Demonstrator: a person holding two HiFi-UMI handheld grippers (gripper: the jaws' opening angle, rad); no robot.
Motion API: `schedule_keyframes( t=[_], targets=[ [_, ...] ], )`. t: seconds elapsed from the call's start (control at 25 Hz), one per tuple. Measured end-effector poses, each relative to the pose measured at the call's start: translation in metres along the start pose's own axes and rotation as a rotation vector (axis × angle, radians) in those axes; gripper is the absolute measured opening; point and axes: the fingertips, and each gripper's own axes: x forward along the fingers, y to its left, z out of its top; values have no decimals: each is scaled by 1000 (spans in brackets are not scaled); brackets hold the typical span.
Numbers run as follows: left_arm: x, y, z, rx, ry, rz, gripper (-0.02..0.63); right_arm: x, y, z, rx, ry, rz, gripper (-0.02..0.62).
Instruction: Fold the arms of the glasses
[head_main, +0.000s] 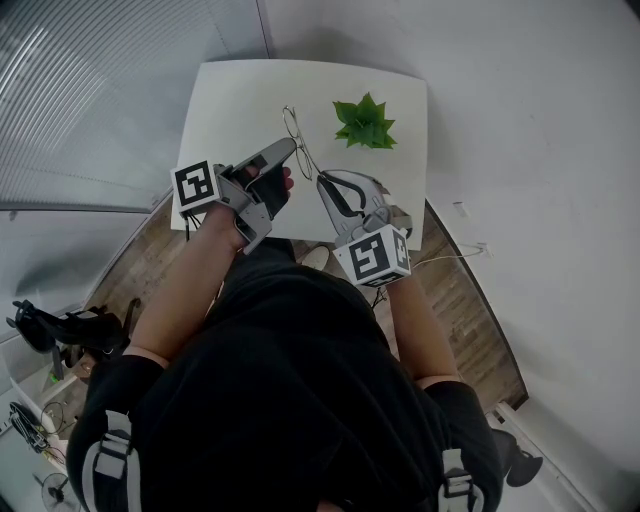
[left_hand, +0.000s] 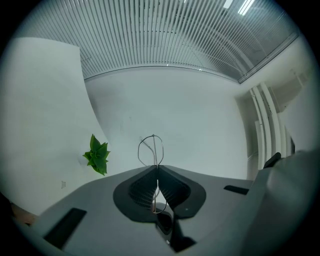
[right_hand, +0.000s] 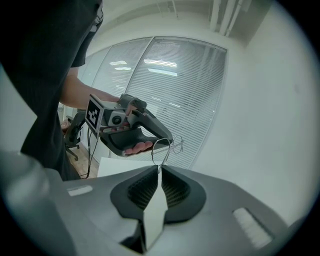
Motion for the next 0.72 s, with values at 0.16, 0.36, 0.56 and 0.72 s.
schedule_keyframes(
  t=[0.16, 0.36, 0.56, 0.72],
  targets=[
    [1, 0, 0, -3, 0, -5, 12, 2, 5, 1, -5, -1, 8, 35],
    [1, -2, 0, -6, 1, -8, 12, 3, 9, 4, -10, 1, 16, 37],
    [1, -2, -1, -7, 6, -6, 12, 4, 9, 1, -5, 6, 14, 40],
    [0, -2, 0, -5, 5, -2, 12, 3, 6, 2, -2, 0, 7, 48]
  ],
)
